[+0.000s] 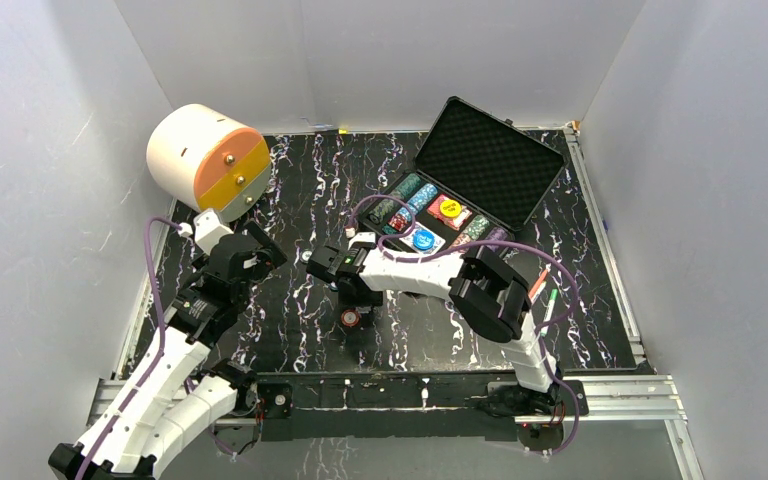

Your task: Pack up texas hold em set

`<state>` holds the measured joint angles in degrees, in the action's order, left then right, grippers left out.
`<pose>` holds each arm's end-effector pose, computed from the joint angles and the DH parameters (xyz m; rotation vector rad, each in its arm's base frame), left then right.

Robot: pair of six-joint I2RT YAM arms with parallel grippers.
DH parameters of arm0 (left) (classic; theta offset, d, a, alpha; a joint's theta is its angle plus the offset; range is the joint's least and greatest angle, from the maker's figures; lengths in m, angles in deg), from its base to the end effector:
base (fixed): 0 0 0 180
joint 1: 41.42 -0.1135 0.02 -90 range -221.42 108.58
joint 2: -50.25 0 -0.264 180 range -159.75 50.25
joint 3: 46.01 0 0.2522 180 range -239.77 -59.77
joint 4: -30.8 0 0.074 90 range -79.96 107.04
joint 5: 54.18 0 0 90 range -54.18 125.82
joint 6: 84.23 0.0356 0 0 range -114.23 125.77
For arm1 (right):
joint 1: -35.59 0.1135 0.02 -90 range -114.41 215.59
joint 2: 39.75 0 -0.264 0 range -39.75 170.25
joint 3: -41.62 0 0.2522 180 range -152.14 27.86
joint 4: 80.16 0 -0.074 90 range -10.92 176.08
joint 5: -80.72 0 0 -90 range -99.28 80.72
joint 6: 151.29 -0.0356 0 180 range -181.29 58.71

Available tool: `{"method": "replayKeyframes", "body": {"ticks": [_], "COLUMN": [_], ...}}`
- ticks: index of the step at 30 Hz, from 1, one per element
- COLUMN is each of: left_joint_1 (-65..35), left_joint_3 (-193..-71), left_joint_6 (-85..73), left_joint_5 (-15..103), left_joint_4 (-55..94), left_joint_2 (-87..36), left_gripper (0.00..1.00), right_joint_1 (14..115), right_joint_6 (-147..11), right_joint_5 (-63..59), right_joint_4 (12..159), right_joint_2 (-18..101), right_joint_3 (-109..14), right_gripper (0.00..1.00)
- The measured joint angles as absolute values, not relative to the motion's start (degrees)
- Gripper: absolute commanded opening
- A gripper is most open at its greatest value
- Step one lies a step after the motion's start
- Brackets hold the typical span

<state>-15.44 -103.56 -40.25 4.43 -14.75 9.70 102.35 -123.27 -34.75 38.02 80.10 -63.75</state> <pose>0.1450 -0.0500 0.3090 -0.6673 1.8844 -0.2406 0.1801 0.3805 0.1763 -0.0385 2.6406 0.0278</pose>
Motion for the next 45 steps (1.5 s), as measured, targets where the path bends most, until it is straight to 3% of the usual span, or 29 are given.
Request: {"method": "replayKeyframes", "body": {"ticks": [10, 18, 23, 31, 45], "left_joint_1": [-15.4, -15.4, -15.4, -15.4, -15.4], "left_joint_3": [-103.6, -103.6, -103.5, -97.1, -81.8], "left_joint_6": [-40.2, -40.3, -40.3, -40.7, -42.4], "left_joint_5": [3.8, 3.9, 4.4, 16.4, 46.1], "left_joint_4": [-14.8, -14.8, -15.0, -13.2, 5.9], "left_joint_2": [9.7, 9.7, 9.7, 9.7, 6.3], "left_gripper": [0.94, 0.94, 0.98, 0.98, 0.7], "right_joint_1": [102.0, 101.2, 100.9, 100.8, 97.1], "right_joint_6": [-123.8, -124.1, -123.9, -122.5, -122.0], "right_joint_5": [-34.5, -32.9, -32.5, -33.0, -29.4], "right_joint_4": [39.1, 42.4, 42.6, 42.6, 45.7], "right_joint_2": [80.8, 79.2, 78.9, 77.9, 66.5], "right_joint_3": [-63.5, -60.7, -60.4, -59.3, -52.7], "right_gripper": [0.56, 0.43, 0.42, 0.43, 0.44]}}
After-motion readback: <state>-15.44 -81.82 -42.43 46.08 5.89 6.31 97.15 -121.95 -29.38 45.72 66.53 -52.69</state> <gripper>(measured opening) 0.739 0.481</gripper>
